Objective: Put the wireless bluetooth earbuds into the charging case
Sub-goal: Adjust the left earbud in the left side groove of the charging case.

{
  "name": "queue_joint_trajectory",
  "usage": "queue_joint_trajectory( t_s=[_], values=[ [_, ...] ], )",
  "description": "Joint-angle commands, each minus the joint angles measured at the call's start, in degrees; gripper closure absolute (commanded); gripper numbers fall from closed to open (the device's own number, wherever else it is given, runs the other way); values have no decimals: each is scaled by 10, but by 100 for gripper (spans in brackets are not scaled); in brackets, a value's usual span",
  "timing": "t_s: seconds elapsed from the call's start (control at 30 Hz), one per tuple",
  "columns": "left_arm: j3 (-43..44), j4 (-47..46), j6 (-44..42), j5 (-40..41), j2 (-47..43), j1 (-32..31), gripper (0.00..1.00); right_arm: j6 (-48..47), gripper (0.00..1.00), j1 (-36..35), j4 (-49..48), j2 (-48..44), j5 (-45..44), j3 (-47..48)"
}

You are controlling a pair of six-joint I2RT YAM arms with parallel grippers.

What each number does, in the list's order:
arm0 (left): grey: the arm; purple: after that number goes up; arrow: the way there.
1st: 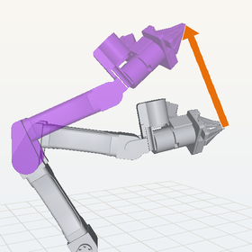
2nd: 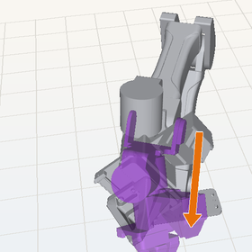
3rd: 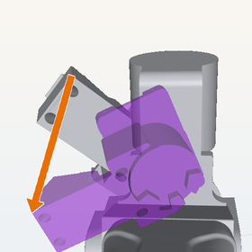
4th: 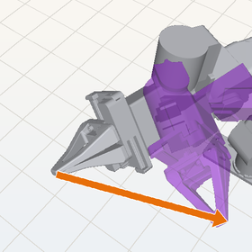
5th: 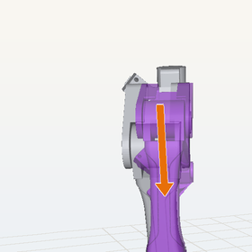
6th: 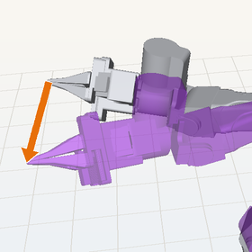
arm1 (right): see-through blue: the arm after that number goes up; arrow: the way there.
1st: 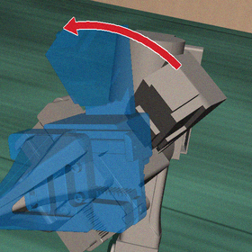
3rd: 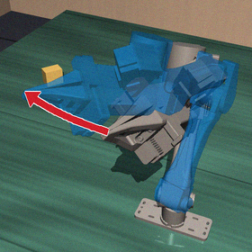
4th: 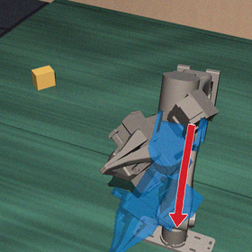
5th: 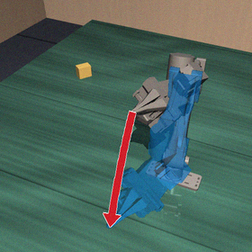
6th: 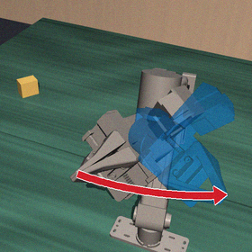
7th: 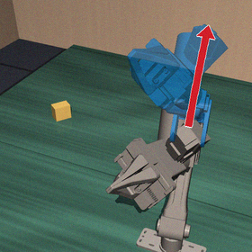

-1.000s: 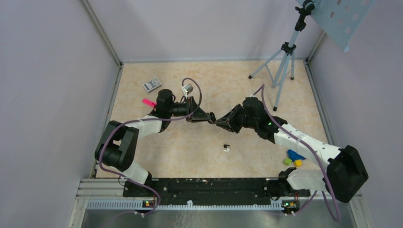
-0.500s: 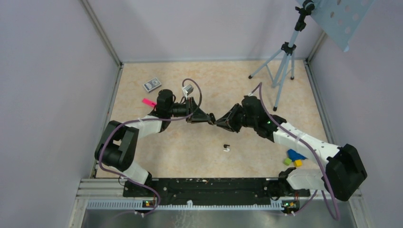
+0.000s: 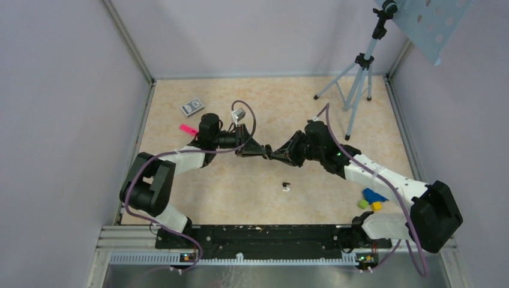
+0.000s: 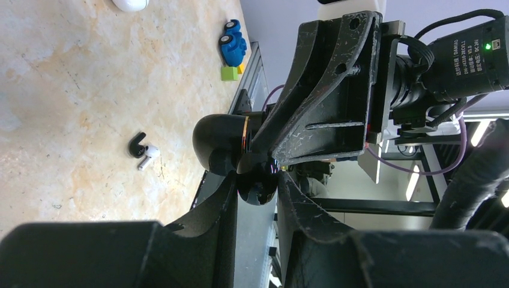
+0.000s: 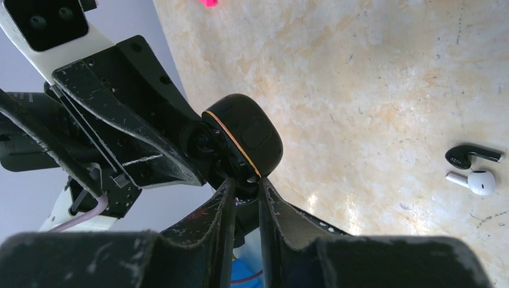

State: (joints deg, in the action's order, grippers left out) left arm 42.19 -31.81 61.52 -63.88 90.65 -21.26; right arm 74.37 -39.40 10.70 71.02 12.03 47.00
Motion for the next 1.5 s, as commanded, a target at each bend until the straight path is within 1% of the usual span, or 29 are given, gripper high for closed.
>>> queue_joint_trajectory(
  t_s=[0.0, 0.1, 0.23, 0.3, 0.37, 0.47, 0.57, 0.7, 0.73, 0.8, 0.9, 0.97, 1.03, 1.13, 1.23, 1.37, 1.47],
  values=[
    [3, -12, -9, -24, -3, -6, 100, -12, 81, -7, -28, 9, -5, 35],
    [4, -8, -9, -23, -2, -6, 100, -22, 78, -8, -24, 8, -8, 42],
    [14, 27, -14, -16, 6, -6, 100, -44, 69, -9, 2, -4, -22, 54],
    [17, 31, -9, -16, 8, -6, 100, -62, 64, -9, 19, -15, -32, 59],
    [21, 42, -7, -15, 8, -6, 100, -77, 61, -9, 33, -25, -40, 60],
    [41, 94, -23, -16, 11, -6, 100, -112, 60, -9, 43, -39, -42, 57],
    [60, 137, -24, -33, 25, -6, 100, -184, 61, -10, 62, -43, -37, 66],
    [73, 189, -23, -52, 28, -5, 100, -320, 62, -21, 92, -54, -43, 88],
    [78, 211, -30, -52, 28, -6, 100, -370, 62, -30, 92, -62, -55, 90],
    [89, 247, -46, -53, 26, -6, 100, -438, 61, -54, 86, -79, -79, 89],
    [108, 309, -86, -38, 18, -6, 100, -491, 59, -66, 78, -100, -85, 84],
    [118, 345, -101, -25, 10, -6, 100, -490, 57, -67, 82, -100, -82, 87],
    [119, 349, -98, -21, 5, -6, 100, -456, 56, -72, 99, -94, -100, 95],
    [116, 337, -89, -16, 0, -5, 100, -341, 55, -73, 143, -76, -141, 111],
    [115, 324, -89, 0, -5, -6, 100, -239, 56, -74, 188, -46, -135, 130],
    [109, 290, -88, -2, -6, -6, 100, -176, 56, -93, 183, -34, -143, 122],
    [111, 279, -89, -7, -7, -8, 100, -155, 55, -101, 179, -34, -149, 112]
  ],
)
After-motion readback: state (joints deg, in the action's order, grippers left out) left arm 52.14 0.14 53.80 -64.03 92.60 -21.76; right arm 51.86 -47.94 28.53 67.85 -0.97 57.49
